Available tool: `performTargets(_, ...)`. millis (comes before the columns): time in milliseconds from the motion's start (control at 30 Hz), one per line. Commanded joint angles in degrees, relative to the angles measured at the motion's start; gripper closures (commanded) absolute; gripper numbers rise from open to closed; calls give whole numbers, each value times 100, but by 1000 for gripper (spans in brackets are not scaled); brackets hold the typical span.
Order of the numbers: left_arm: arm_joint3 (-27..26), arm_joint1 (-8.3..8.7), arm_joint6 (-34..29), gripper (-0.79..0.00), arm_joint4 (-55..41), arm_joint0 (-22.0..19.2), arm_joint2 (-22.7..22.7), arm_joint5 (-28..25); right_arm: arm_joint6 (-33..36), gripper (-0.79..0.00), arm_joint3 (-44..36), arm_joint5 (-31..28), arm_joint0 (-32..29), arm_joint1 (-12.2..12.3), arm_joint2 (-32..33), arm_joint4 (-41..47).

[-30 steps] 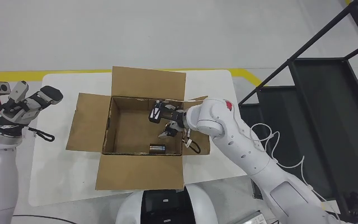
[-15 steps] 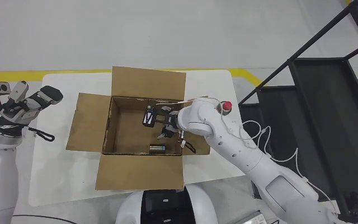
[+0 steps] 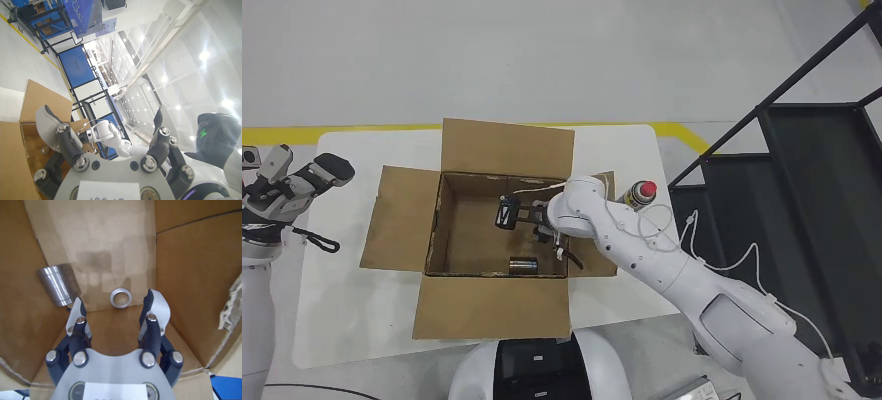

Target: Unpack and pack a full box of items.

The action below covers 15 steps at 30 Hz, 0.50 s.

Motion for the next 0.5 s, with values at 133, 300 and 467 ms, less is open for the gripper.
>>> performTargets(133, 0, 0, 0, -785, 0, 0, 0, 0, 91, -385, 270, 35, 196, -82, -152, -322)
performTargets(300, 0, 0, 0, -785, 0, 0, 0, 0, 102, -379, 570, 0, 371, -216, -363, -418)
performTargets(467, 0, 0, 0, -785, 0, 0, 0, 0, -22, -376, 976, -51, 542, -389, -569, -380)
